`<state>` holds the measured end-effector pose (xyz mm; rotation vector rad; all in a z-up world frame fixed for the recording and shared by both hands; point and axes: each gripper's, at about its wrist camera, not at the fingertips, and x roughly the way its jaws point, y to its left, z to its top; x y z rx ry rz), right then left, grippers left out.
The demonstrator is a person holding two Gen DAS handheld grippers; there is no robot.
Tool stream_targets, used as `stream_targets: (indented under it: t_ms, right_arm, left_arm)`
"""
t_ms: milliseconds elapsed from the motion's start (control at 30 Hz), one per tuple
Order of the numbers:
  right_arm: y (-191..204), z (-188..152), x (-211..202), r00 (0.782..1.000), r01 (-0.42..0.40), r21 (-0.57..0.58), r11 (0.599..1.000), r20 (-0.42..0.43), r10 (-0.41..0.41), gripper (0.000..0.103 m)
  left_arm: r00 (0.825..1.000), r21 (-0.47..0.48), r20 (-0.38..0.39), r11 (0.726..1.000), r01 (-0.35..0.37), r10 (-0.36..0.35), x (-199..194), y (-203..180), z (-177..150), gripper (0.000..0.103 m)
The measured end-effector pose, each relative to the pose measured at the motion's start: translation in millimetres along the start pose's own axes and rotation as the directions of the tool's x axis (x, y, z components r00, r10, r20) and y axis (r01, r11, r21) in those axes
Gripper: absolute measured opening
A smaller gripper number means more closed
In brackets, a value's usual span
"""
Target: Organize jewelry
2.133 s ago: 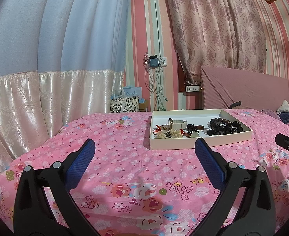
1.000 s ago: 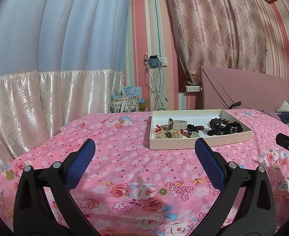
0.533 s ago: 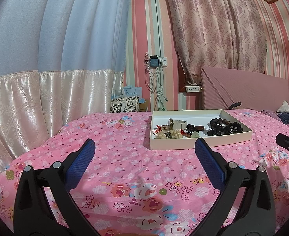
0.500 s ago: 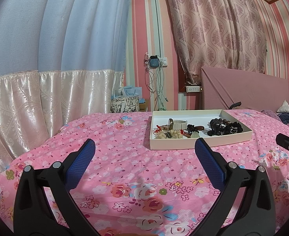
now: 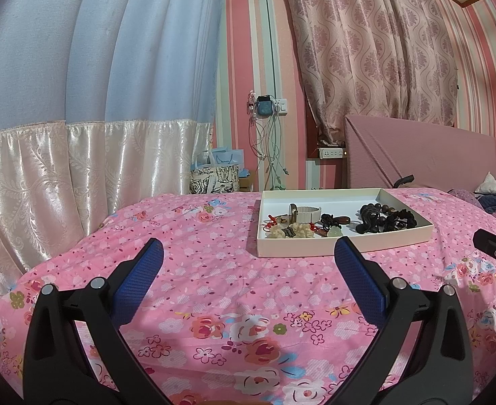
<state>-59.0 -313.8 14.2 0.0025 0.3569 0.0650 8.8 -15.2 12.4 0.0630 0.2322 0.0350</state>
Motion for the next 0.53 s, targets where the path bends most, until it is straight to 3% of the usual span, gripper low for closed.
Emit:
stream_targets:
  t_ms: [533]
  right_arm:
    - [0.0,-0.3,0.1,1.000,0.000,0.000,1.000,0.000,0.000,0.089]
  left_arm:
    - [1.000,-0.016,-0.003,1.000,-0.006,0.006,-0.5,2.4,1.0,0.100]
